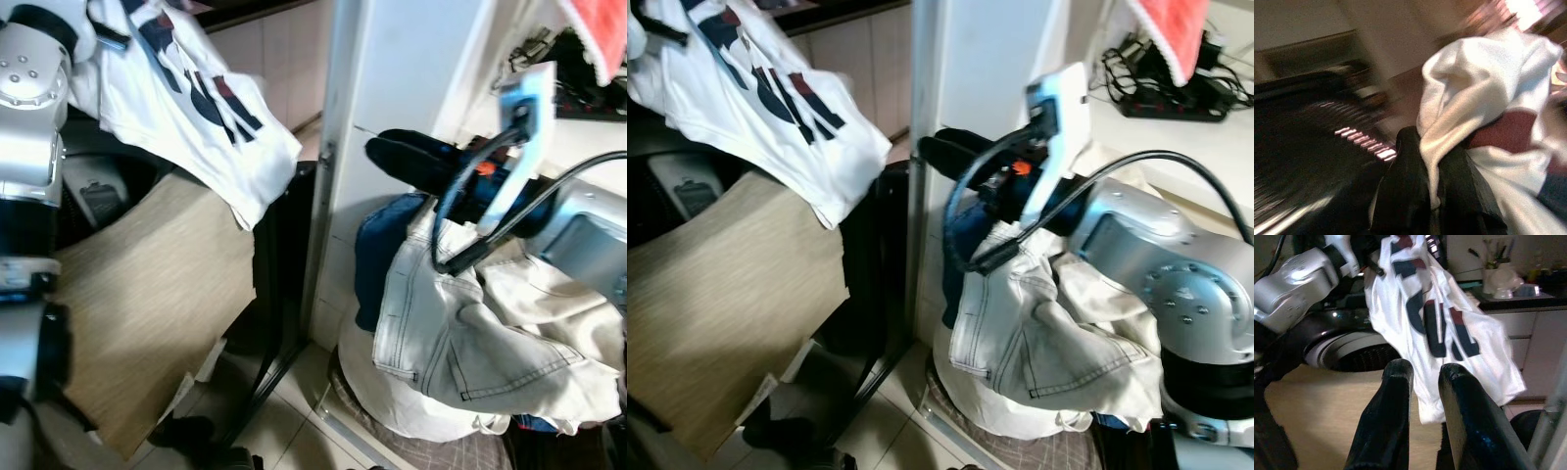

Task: Clothes washing

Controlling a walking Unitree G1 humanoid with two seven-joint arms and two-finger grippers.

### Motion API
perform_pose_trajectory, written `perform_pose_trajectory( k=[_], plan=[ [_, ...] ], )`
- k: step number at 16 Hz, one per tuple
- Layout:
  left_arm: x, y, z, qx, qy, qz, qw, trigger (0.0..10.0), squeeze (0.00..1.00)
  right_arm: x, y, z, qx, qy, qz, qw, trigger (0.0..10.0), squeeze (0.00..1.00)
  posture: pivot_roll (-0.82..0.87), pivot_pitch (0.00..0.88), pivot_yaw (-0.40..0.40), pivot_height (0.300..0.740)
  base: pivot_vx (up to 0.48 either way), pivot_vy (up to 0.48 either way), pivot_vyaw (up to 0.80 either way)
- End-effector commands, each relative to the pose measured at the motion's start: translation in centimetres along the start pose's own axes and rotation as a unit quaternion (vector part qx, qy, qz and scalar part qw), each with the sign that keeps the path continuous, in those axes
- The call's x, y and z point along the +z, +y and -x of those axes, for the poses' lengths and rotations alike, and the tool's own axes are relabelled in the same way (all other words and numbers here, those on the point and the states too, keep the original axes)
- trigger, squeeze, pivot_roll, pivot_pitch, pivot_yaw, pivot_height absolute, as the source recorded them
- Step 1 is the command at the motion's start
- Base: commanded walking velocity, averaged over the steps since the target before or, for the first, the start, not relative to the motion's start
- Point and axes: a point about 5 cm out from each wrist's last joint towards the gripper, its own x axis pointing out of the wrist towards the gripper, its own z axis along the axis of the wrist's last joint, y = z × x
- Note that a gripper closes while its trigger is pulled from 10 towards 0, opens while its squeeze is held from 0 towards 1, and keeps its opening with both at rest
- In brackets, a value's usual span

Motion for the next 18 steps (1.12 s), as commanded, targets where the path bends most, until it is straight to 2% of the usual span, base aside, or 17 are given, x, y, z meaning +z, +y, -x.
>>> perform_pose_trajectory(
  k=[1,2,3,5,6,7,9,11,12,13,14,15,17,18],
  plan=[
    [0.7,1.6,-0.5,0.049,-0.01,-0.038,0.998,0.0,0.0,0.1,0.4,-0.2,0.007,0.0,0.018,1.0,10.0,0.0,-0.05,0.005,-0.045,0.74,0.0,0.0,0.0],
    [-0.1,3.0,-0.9,0.102,0.003,-0.127,0.987,0.0,0.0,-0.3,0.7,-0.5,0.009,0.004,0.022,1.0,10.0,0.0,-0.06,0.002,-0.043,0.74,0.0,0.0,0.0],
    [0.0,4.1,-1.1,0.135,-0.002,-0.154,0.979,0.0,0.0,-0.3,0.7,-0.6,0.009,0.004,0.022,1.0,10.0,0.0,-0.07,0.0,-0.044,0.74,0.0,0.0,0.0],
    [2.3,7.4,-1.8,0.19,-0.029,-0.18,0.965,0.0,0.0,-0.2,0.8,-0.6,0.009,0.004,0.024,1.0,10.0,0.0,-0.06,0.0,-0.046,0.74,0.0,0.0,0.0],
    [3.8,8.9,-2.3,0.208,-0.039,-0.173,0.962,0.0,0.0,-0.2,0.7,-0.6,0.01,0.004,0.025,1.0,10.0,0.0,-0.06,0.0,-0.044,0.74,0.0,0.0,0.0],
    [4.4,9.2,-2.6,0.208,-0.042,-0.164,0.963,0.0,0.0,-0.3,0.7,-0.6,0.011,0.004,0.026,1.0,10.0,0.0,-0.05,0.0,-0.043,0.74,0.0,0.0,0.0],
    [3.9,8.0,-3.1,0.176,-0.024,-0.141,0.974,0.0,0.0,-0.6,0.7,-0.6,0.012,0.008,0.028,1.0,10.0,0.0,-0.05,0.0,-0.041,0.74,0.0,0.0,0.0],
    [-0.3,3.0,-3.1,0.068,0.064,-0.086,0.992,0.0,0.0,-0.9,1.0,-0.8,0.014,0.015,0.03,0.999,10.0,0.0,-0.06,0.0,-0.038,0.74,0.0,0.0,0.0],
    [-3.4,-0.4,-2.4,-0.021,0.146,-0.047,0.988,10.0,0.0,-1.1,1.2,-0.8,0.019,0.02,0.032,0.999,10.0,0.0,-0.06,0.0,-0.037,0.74,0.0,0.0,0.0],
    [-5.6,-2.8,-1.3,-0.09,0.213,-0.026,0.972,10.0,0.0,-1.3,1.3,-0.7,0.024,0.028,0.035,0.999,10.0,0.0,-0.07,0.0,-0.037,0.74,0.0,0.0,0.0],
    [-6.1,-3.3,-1.1,-0.109,0.231,-0.015,0.967,10.0,0.0,-1.3,1.4,-0.7,0.026,0.031,0.037,0.999,10.0,0.0,-0.07,0.0,-0.037,0.74,0.0,0.0,0.0],
    [-7.1,-4.2,-0.4,-0.151,0.271,-0.008,0.951,10.0,1.0,-1.5,1.5,-0.6,0.029,0.036,0.037,0.998,10.0,0.0,-0.07,0.0,-0.039,0.74,0.0,0.0,0.0],
    [-7.9,-4.6,0.3,-0.188,0.303,-0.009,0.934,10.0,1.0,-1.8,1.6,-0.6,0.033,0.046,0.036,0.998,10.0,0.0,-0.07,0.0,-0.04,0.74,0.0,0.0,0.0],
    [-8.1,-4.6,0.4,-0.193,0.307,-0.003,0.932,10.0,1.0,-2.0,1.6,-0.5,0.031,0.051,0.036,0.998,10.0,0.0,-0.07,0.0,-0.041,0.74,0.0,0.0,0.0]
  ],
)
